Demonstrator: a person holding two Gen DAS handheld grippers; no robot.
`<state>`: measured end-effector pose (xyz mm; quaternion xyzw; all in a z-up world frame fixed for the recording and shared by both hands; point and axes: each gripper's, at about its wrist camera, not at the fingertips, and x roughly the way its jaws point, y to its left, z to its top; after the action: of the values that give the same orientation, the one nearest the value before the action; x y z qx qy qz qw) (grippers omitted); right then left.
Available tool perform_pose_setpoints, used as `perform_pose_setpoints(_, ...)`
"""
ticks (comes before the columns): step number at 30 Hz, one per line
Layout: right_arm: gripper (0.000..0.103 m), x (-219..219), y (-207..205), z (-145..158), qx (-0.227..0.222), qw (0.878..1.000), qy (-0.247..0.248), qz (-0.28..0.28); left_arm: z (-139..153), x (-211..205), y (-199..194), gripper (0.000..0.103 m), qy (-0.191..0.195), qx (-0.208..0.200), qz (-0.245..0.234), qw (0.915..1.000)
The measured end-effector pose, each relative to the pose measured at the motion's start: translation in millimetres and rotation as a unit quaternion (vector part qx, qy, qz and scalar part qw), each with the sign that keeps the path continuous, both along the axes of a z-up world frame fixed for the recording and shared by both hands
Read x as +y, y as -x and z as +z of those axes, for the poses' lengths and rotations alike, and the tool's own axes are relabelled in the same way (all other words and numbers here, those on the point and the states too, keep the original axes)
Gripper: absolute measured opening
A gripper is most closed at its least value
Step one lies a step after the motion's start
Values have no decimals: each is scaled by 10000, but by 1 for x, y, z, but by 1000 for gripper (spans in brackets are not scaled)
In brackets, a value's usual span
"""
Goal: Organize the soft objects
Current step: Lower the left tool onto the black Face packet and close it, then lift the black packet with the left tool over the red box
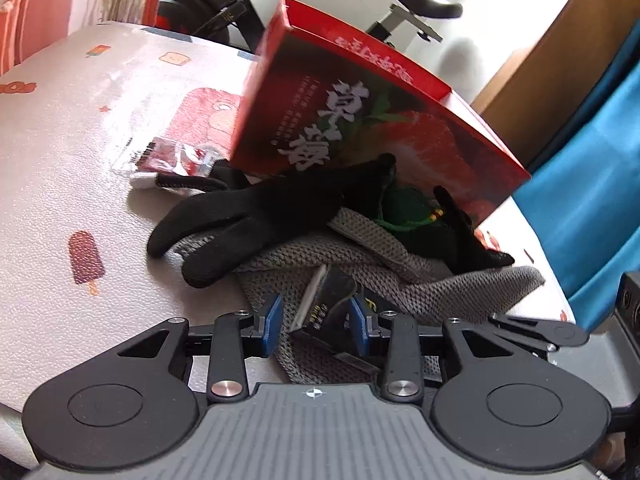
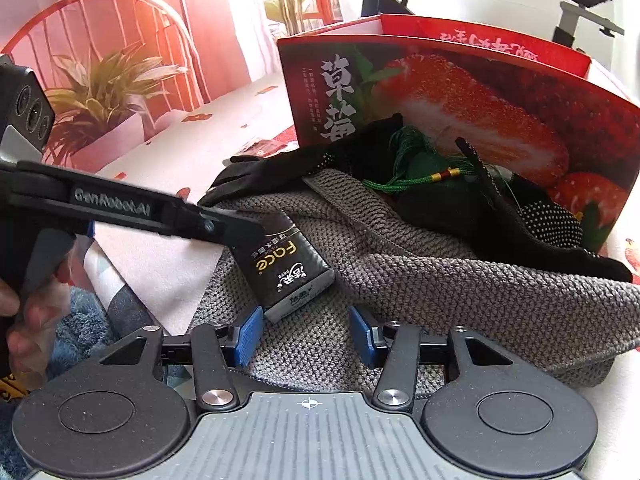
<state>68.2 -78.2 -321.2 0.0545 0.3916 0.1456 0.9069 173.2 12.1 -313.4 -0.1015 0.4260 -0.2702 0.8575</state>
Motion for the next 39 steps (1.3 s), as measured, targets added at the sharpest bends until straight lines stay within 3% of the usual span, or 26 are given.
perform_pose_setpoints(4, 42, 3, 0, 0, -26, 9999, 103, 79, -1, -14, 8, 32, -217, -100, -285, 9993)
perform_pose_setpoints(6, 42, 2, 0, 0, -18, 10000, 54, 72, -2, -17, 10, 27, -115, -88, -401, 9991)
perform_pose_setpoints(10, 42, -2, 0, -2, -8, 10000, 63, 6, -5, -24, 13, 27, -137, -42, -506, 9986)
perform_pose_setpoints(15, 41, 1, 1, -3, -92, 9994, 300, 120, -7, -25, 14, 26, -135, -39, -424, 9990)
perform_pose_setpoints(19, 40, -2, 0, -4, -54, 9998, 177, 78, -6, -21, 13, 26, 6, 24, -278, 9996)
perform_pose_setpoints(31, 38, 0, 1, -3, -87, 9996, 251, 97, -6, -28, 13, 25, -166, -26, -274, 9995)
perform_pose_setpoints(39, 38, -4, 3, 19, -475, 9984, 274, 144, 21, -26, 13, 25, -97, -285, -199, 9993)
